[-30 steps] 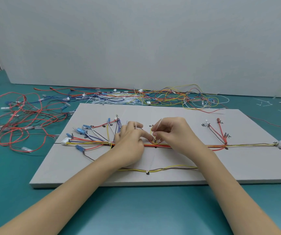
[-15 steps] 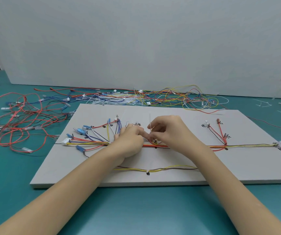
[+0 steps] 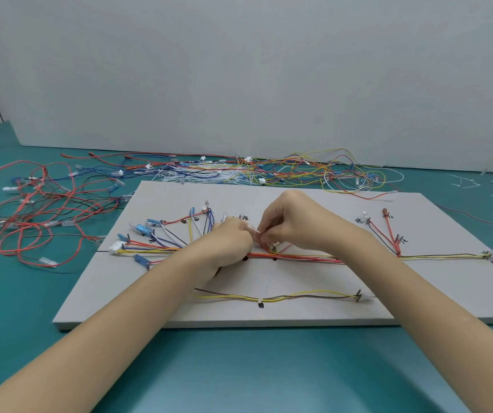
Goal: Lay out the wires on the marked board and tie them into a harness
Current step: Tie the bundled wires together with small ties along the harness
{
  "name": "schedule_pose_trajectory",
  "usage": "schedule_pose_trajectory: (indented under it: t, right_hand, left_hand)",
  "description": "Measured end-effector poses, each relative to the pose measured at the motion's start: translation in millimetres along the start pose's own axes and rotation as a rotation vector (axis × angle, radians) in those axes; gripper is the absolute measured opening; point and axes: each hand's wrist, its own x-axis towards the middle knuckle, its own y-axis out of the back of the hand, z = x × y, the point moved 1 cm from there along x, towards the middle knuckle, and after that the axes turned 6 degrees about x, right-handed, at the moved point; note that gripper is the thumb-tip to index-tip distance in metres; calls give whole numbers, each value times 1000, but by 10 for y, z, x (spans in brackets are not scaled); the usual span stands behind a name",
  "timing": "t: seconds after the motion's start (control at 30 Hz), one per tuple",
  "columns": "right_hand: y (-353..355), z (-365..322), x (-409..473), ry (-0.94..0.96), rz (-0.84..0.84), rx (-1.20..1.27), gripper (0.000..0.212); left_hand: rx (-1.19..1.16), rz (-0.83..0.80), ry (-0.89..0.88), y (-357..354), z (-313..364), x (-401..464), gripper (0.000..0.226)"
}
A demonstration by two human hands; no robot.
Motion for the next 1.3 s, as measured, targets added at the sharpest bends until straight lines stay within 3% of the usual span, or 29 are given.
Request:
schedule_pose_trajectory:
  t: [0.33, 0.9, 1.3]
  right_hand:
    - [3, -1, -2, 34, -10, -13, 11]
    - [-10, 100, -11, -91, -49, 33, 20]
    - [-18, 166, -49, -214, -56, 134, 18]
  left_hand:
    - [-57, -35, 24, 65, 64, -7, 37]
    - [-54, -69, -60, 48, 92, -57, 48]
    - [-37, -41, -48, 32, 106, -95, 41]
